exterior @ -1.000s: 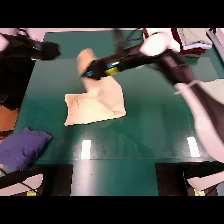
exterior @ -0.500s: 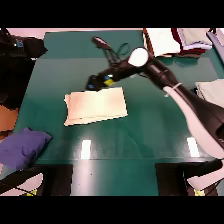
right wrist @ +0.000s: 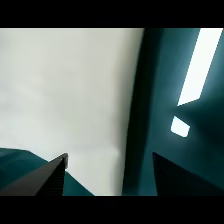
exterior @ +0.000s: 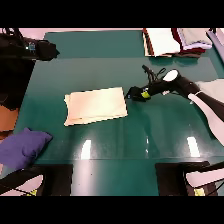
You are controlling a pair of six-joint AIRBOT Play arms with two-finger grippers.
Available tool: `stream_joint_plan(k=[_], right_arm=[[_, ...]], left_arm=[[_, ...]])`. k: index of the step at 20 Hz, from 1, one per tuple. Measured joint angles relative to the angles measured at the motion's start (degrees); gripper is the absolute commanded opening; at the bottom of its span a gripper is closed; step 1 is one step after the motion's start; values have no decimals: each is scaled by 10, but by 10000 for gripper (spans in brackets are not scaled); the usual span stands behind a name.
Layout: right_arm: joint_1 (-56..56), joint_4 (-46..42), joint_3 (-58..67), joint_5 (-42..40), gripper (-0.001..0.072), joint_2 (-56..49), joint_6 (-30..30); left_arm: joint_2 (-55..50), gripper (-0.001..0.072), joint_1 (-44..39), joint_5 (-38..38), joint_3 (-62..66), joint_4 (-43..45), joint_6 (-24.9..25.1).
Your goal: Fold the shirts.
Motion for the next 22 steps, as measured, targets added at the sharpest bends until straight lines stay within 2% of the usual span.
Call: stream_joint_plan(k=[2, 5, 7, 8, 9, 14, 18, 22], right_arm=[[7, 41, -11, -13, 589, -27, -13], [33, 132, -17, -37, 526, -63, -50], [55, 165, -5, -56, 246, -83, -71], [66, 172, 7, -64, 74, -95, -83], [75, 186, 24, -68, 21, -103, -95], [83, 167, 108, -76, 19, -110, -120], [5, 57, 139, -57, 20, -45, -80], [-141, -57, 147, -9, 20, 42, -49]], left_arm=[[0, 24, 0, 2, 0, 0, 0], [0, 24, -1, 4, 0, -6, 1], [0, 24, -1, 5, 0, -14, 1], [0, 23, -1, 5, 0, -18, 1], [0, 23, -1, 5, 0, -22, 1], [0, 23, -26, 6, 0, -30, 1], [0, 24, -84, 12, 0, -28, 1], [0, 24, -128, 24, 0, -28, 1]])
